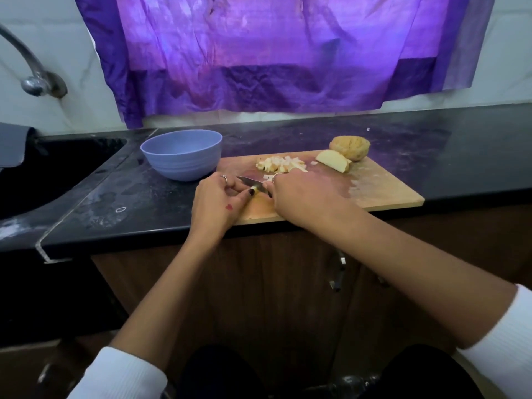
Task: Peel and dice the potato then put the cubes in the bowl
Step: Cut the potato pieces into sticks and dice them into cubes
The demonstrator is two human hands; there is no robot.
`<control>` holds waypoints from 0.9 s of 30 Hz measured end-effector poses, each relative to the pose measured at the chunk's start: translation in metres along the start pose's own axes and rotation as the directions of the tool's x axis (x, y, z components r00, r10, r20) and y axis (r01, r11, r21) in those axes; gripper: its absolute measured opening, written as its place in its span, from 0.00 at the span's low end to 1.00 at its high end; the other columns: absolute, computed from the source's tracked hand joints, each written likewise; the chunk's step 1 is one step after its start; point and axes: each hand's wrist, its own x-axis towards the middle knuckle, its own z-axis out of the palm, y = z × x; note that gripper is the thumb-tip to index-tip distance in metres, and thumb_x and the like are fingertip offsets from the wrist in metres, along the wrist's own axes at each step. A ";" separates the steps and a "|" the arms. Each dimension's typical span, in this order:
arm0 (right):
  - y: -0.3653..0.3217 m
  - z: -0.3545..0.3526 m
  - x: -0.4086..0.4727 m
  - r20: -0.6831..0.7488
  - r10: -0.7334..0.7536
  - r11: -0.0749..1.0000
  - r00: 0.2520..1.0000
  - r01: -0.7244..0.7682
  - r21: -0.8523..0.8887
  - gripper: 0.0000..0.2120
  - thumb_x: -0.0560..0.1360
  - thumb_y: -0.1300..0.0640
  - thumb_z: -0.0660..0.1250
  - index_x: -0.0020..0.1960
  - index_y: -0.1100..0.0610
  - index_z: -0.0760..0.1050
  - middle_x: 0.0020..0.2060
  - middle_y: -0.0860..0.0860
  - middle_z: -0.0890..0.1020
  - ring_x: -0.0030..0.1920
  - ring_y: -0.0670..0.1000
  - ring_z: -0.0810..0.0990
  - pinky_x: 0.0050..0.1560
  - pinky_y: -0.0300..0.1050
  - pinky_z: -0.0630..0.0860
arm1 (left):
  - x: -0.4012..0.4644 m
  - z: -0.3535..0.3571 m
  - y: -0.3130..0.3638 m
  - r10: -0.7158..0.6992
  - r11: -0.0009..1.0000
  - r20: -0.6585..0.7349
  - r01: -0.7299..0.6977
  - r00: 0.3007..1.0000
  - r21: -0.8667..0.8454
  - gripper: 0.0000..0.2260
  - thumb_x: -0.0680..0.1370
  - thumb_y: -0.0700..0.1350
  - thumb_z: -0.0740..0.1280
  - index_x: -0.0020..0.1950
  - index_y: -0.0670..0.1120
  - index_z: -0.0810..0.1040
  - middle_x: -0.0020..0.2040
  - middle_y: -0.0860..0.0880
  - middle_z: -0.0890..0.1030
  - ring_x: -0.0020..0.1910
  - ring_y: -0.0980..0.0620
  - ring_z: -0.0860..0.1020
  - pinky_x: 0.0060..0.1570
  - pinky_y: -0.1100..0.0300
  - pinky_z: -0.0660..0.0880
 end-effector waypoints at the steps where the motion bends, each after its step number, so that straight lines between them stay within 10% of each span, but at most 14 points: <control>1: -0.001 0.002 0.002 0.011 -0.009 1.000 1.000 0.010 -0.011 0.15 0.82 0.54 0.55 0.67 0.52 0.71 0.35 0.50 0.63 0.41 0.51 0.68 0.42 0.47 0.67 | 0.000 0.000 0.000 -0.001 1.000 -0.009 0.001 1.000 0.010 0.02 0.73 0.43 0.73 0.43 0.45 0.85 0.44 0.50 0.83 0.45 0.54 0.78 0.49 0.57 0.74; 9: 0.013 -0.005 -0.014 0.047 -0.006 1.000 0.999 0.007 -0.005 0.13 0.83 0.52 0.55 0.60 0.53 0.75 0.37 0.50 0.70 0.44 0.53 0.75 0.44 0.46 0.72 | 0.001 0.002 0.000 -0.016 1.000 -0.033 0.017 0.999 0.022 0.04 0.73 0.44 0.73 0.43 0.44 0.85 0.44 0.52 0.81 0.45 0.53 0.77 0.50 0.56 0.75; 15: 0.014 0.017 -0.031 -0.354 0.048 0.996 0.934 -0.019 0.084 0.21 0.82 0.44 0.50 0.52 0.55 0.78 0.43 0.52 0.77 0.44 0.55 0.78 0.40 0.48 0.72 | -0.003 -0.002 0.001 -0.003 1.000 0.014 0.003 1.000 -0.004 0.06 0.74 0.45 0.72 0.45 0.43 0.85 0.45 0.48 0.83 0.47 0.51 0.79 0.50 0.53 0.76; 27: 0.003 0.020 -0.023 -0.217 0.066 0.996 0.974 -0.050 0.076 0.16 0.83 0.45 0.50 0.50 0.52 0.73 0.32 0.47 0.66 0.33 0.48 0.68 0.34 0.45 0.63 | -0.006 0.003 -0.005 0.028 0.998 -0.041 -0.026 0.999 0.061 0.01 0.76 0.44 0.70 0.44 0.49 0.82 0.36 0.58 0.73 0.36 0.59 0.72 0.42 0.60 0.69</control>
